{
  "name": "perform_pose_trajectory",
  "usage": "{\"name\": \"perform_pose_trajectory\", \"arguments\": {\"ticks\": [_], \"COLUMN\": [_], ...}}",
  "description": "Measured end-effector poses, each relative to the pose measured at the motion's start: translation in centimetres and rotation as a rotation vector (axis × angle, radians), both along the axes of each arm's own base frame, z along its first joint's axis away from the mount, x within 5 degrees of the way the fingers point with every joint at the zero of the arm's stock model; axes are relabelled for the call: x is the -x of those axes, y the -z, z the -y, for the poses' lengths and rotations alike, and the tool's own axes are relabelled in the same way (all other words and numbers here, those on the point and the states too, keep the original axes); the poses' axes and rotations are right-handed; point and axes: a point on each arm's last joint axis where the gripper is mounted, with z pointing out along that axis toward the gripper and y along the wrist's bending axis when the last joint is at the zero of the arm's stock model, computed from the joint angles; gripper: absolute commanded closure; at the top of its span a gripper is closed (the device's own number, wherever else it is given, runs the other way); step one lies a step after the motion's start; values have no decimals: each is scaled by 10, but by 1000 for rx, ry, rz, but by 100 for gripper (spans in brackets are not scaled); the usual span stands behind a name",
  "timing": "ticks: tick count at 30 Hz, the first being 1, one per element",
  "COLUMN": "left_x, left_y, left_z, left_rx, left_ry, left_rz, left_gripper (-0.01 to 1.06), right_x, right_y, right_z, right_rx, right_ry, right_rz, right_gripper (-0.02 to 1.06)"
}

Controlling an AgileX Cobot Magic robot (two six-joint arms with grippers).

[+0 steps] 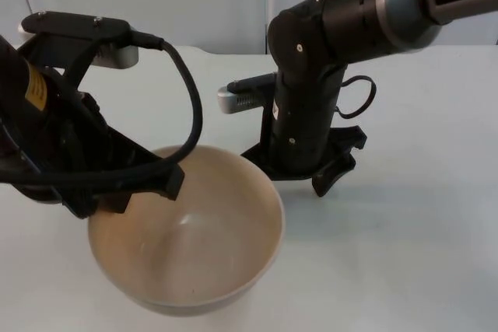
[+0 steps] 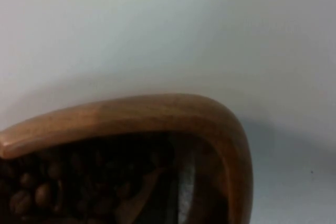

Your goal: Pick up the bowl with the left hand and pour the coffee beans from the cup into the bowl with the right hand.

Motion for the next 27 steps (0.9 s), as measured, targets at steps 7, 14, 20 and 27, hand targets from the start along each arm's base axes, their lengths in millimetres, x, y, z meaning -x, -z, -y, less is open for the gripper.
{"name": "perform_pose_trajectory", "arguments": {"ticks": [7, 14, 20, 27], "left_x": [0, 0, 0, 0], "left_y": [0, 0, 0, 0], "left_z": [0, 0, 0, 0], "left_rx": [0, 0, 0, 0], "left_ry": [0, 0, 0, 0], "left_rz": [0, 0, 0, 0], "left_gripper": [105, 105, 105, 105], "right_x": [0, 0, -1, -2], "right_y": [0, 0, 0, 0], "right_z": [0, 0, -1, -2], "right_rx": [1, -2, -7, -22], "right_ry": [-1, -1, -2, -3], "right_rz": [1, 3, 9, 23], "right_gripper": [28, 49, 65, 89]}}
